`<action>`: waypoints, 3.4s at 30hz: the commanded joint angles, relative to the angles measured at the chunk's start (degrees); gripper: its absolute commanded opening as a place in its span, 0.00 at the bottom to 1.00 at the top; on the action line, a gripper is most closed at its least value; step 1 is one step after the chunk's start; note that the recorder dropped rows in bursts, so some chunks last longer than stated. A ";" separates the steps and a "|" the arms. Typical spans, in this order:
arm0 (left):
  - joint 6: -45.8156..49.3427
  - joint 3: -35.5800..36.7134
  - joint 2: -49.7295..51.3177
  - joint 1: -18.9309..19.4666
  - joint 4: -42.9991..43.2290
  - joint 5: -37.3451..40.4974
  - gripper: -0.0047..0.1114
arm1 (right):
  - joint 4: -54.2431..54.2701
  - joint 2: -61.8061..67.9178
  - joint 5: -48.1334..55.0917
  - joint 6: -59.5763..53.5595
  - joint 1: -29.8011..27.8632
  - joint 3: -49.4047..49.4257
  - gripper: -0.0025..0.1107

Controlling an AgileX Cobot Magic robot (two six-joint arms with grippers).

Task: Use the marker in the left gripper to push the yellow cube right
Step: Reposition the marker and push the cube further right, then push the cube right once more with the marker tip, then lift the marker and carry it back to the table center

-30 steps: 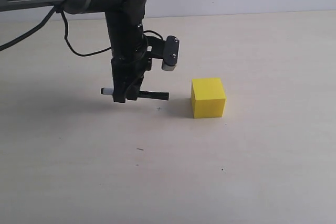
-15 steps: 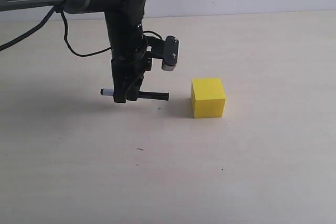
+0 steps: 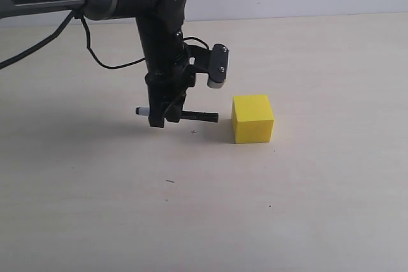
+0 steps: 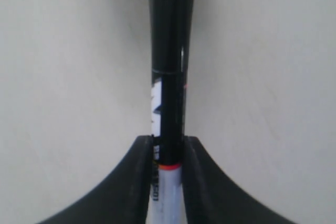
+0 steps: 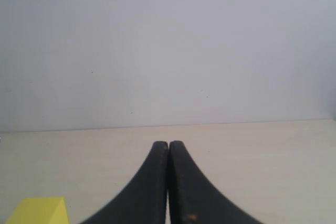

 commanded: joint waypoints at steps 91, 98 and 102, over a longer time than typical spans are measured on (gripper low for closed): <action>-10.04 -16.00 8.43 -7.62 3.86 3.43 0.04 | -0.13 -0.29 -0.28 -0.14 -0.28 0.28 0.02; -9.94 -16.00 8.43 -8.32 4.09 4.59 0.04 | -0.13 -0.29 -0.28 -0.14 -0.28 0.28 0.02; -10.66 -16.00 7.84 -8.32 7.14 5.68 0.04 | -0.13 -0.29 -0.28 -0.14 -0.28 0.28 0.02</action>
